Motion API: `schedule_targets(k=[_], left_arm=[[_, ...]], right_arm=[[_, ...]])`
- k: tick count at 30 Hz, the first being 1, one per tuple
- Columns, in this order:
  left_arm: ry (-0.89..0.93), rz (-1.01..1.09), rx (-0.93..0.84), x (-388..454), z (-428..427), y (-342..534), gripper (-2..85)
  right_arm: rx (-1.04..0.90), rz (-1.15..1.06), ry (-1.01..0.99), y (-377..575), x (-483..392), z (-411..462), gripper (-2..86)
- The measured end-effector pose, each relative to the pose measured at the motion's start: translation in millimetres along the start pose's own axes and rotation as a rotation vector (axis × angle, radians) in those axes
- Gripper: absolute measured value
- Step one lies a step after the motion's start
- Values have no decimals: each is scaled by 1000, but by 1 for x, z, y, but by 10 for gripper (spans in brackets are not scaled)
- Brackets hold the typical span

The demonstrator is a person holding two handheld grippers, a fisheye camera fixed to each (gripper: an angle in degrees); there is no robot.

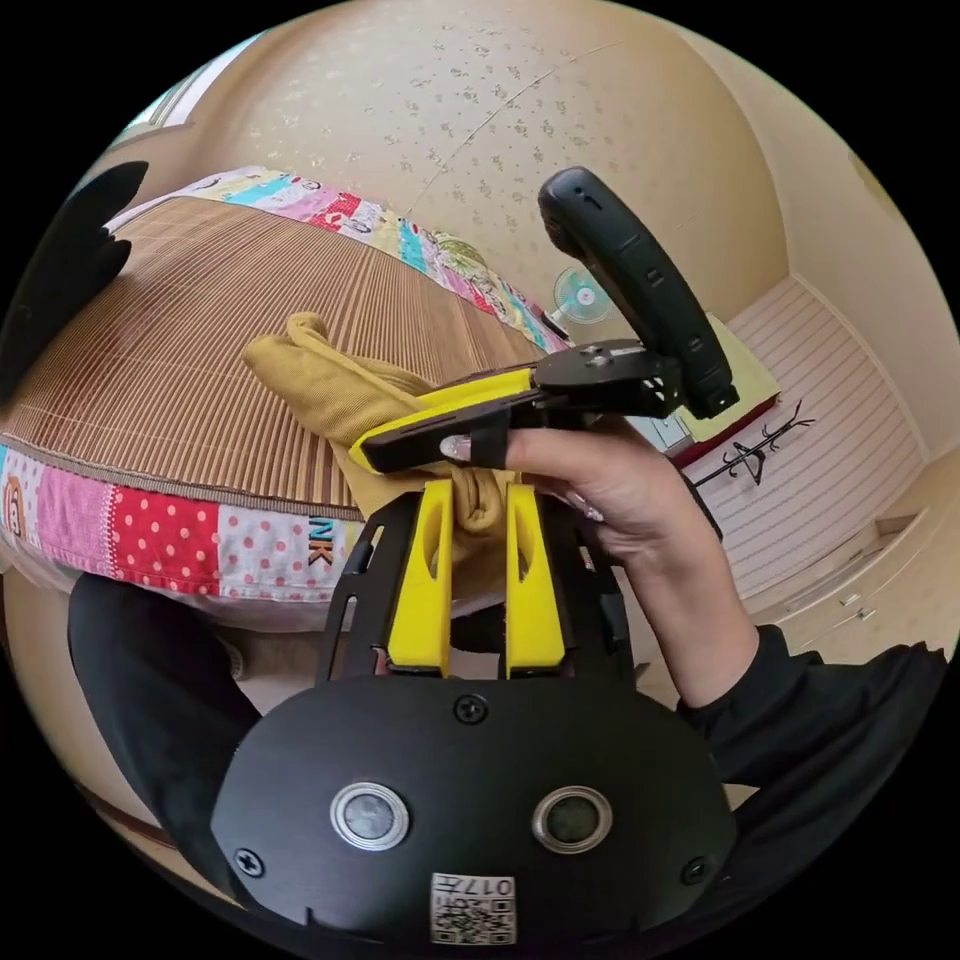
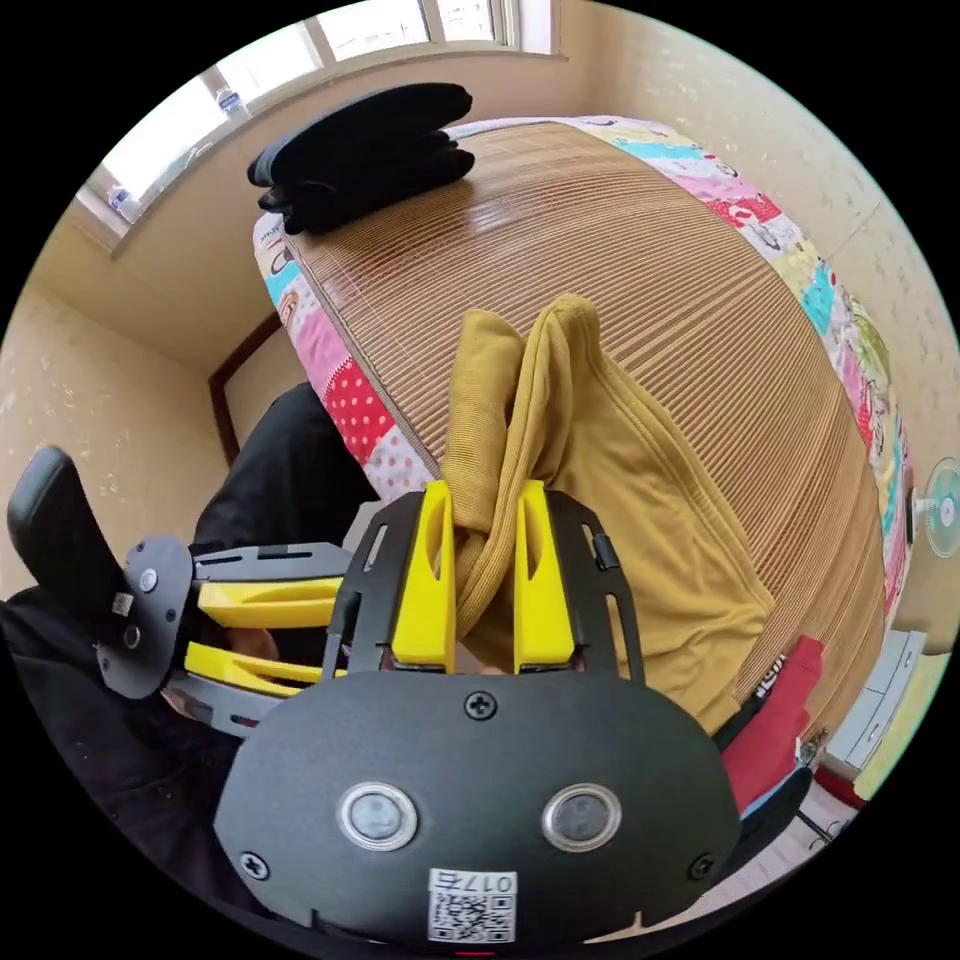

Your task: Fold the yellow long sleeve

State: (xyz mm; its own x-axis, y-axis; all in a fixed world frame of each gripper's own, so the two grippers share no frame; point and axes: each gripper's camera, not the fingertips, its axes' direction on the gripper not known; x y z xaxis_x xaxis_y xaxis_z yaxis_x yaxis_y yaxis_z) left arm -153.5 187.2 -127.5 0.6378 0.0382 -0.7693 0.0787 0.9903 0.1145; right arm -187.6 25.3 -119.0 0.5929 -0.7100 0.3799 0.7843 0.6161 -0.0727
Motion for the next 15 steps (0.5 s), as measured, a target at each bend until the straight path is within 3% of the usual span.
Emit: schedule_targets(k=[3, 8, 12, 15], left_arm=[[164, -13, 43, -13, -12, 5, 111], [134, -23, -12, -32, -2, 8, 115], [188, -48, -166, -52, 43, 0, 138], [213, -71, -291, -62, 86, -6, 154]], right_arm=[[227, 105, -136, 69, 58, -44, 86], [659, 407, -415, 268, 190, -69, 81], [673, 677, -404, 381, 254, -27, 80], [483, 889, -269, 429, 287, 24, 85]])
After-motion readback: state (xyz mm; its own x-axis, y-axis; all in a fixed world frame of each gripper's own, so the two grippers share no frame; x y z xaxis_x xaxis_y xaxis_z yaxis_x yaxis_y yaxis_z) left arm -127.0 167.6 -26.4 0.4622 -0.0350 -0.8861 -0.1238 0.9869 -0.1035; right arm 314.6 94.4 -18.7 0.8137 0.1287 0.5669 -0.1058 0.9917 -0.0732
